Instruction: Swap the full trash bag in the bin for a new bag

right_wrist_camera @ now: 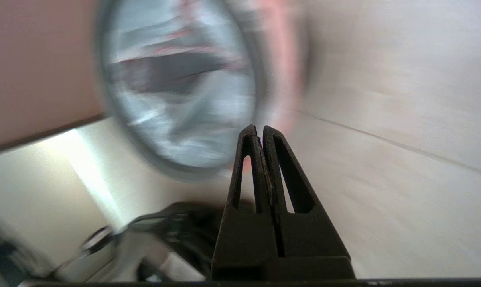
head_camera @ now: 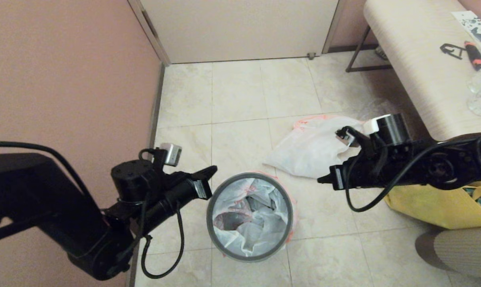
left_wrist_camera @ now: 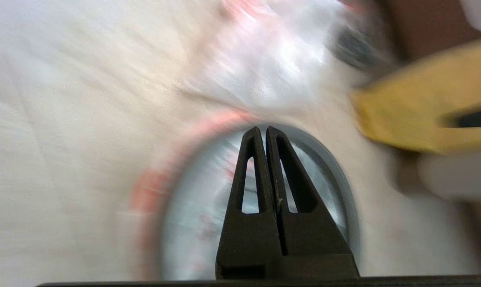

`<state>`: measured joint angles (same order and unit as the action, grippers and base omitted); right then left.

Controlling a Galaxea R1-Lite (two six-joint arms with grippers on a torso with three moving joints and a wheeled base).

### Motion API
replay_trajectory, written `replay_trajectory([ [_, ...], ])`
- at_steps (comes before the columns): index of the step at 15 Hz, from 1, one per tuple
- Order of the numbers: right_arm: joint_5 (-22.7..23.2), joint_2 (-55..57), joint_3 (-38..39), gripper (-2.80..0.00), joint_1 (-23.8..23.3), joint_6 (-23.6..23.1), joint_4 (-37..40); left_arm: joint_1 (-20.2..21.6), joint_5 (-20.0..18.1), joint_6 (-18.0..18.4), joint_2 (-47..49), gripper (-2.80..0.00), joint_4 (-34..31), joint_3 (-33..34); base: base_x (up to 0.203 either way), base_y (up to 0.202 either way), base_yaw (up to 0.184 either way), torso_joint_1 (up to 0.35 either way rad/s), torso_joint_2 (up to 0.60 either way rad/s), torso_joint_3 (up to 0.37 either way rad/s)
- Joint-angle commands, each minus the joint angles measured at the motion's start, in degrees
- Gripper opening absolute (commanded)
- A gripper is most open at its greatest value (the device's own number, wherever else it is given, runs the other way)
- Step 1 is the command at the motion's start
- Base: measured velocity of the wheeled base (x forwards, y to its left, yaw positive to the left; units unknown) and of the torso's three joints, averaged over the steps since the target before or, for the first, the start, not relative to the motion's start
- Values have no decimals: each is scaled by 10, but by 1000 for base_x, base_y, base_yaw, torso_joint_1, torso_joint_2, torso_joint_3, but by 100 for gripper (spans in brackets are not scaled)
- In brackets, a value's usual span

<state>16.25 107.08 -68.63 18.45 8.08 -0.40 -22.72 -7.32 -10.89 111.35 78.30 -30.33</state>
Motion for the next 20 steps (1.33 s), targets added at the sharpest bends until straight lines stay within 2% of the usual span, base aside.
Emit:
replay_trajectory([
  [1, -54, -89, 4, -280, -13, -3, 46, -6, 68, 35, -116, -280, -38, 19, 0, 0, 0, 0, 0, 0],
  [3, -111, -154, 24, -280, -22, -5, 90, -20, 142, 89, -181, -280, -57, 77, 0, 0, 0, 0, 0, 0],
  [5, -159, -229, 52, -280, -22, -6, 119, -49, 242, 108, -235, -280, -63, 121, 0, 0, 0, 0, 0, 0],
  [7, -187, -314, 80, -280, -22, -6, 150, -69, 333, 137, -284, -280, -63, 160, 0, 0, 0, 0, 0, 0],
  [9, -207, -386, 103, -280, -25, -3, 189, -64, 367, 174, -340, -280, -57, 175, 0, 0, 0, 0, 0, 0],
  [12, -229, -479, 140, -280, -51, 4, 237, -2, 393, 271, -426, -280, -56, 182, 0, 0, 0, 0, 0, 0],
  [13, -234, -501, 146, -280, -61, 6, 248, 24, 400, 291, -435, -280, -56, 183, 0, 0, 0, 0, 0, 0],
  [15, -238, -543, 155, -280, -87, 8, 263, 59, 441, 304, -449, -280, -58, 181, 0, 0, 0, 0, 0, 0],
  [19, -239, -660, 166, -280, -129, 12, 303, 151, 478, 309, -488, -280, -59, 164, 0, 0, 0, 0, 0, 0],
  [20, -239, -687, 169, -280, -134, 22, 318, 161, 485, 310, -504, -280, -59, 163, 0, 0, 0, 0, 0, 0],
])
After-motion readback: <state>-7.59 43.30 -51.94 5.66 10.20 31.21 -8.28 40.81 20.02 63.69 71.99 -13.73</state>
